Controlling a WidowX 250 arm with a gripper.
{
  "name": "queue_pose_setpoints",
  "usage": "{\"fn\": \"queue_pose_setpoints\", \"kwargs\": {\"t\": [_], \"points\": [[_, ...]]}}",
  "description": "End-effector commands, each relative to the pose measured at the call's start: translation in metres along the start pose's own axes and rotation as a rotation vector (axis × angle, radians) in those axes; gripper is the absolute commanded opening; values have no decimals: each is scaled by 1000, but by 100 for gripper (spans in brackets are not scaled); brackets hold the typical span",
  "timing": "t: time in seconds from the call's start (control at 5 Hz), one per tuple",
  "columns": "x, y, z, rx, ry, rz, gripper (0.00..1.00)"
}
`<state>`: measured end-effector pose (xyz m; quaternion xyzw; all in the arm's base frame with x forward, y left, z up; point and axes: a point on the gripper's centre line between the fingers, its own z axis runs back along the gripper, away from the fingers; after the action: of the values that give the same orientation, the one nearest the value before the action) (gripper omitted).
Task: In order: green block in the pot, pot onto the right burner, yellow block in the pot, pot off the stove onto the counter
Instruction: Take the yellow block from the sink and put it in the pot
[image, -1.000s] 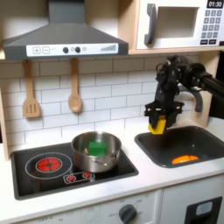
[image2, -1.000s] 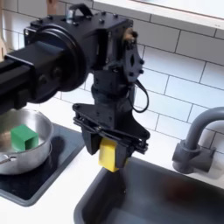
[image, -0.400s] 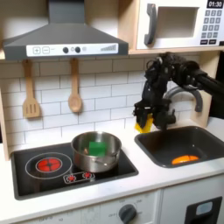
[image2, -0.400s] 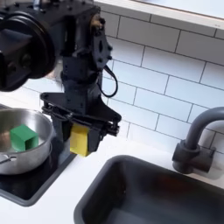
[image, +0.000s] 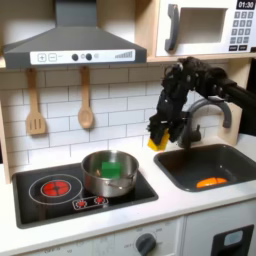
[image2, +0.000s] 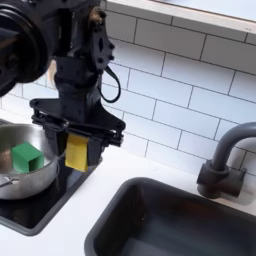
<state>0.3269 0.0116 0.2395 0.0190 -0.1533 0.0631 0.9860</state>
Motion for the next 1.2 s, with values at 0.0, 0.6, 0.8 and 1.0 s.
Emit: {"fn": "queue_pose_setpoints", "kwargs": {"t": [0.0, 0.6, 0.8, 1.0], "points": [[2, 22, -1, 48, -8, 93, 0], [7, 54, -3, 125, -19, 200, 0], [9, 60, -10, 139, -9, 208, 0], [13, 66, -16, 151, 1, 210, 0]]}}
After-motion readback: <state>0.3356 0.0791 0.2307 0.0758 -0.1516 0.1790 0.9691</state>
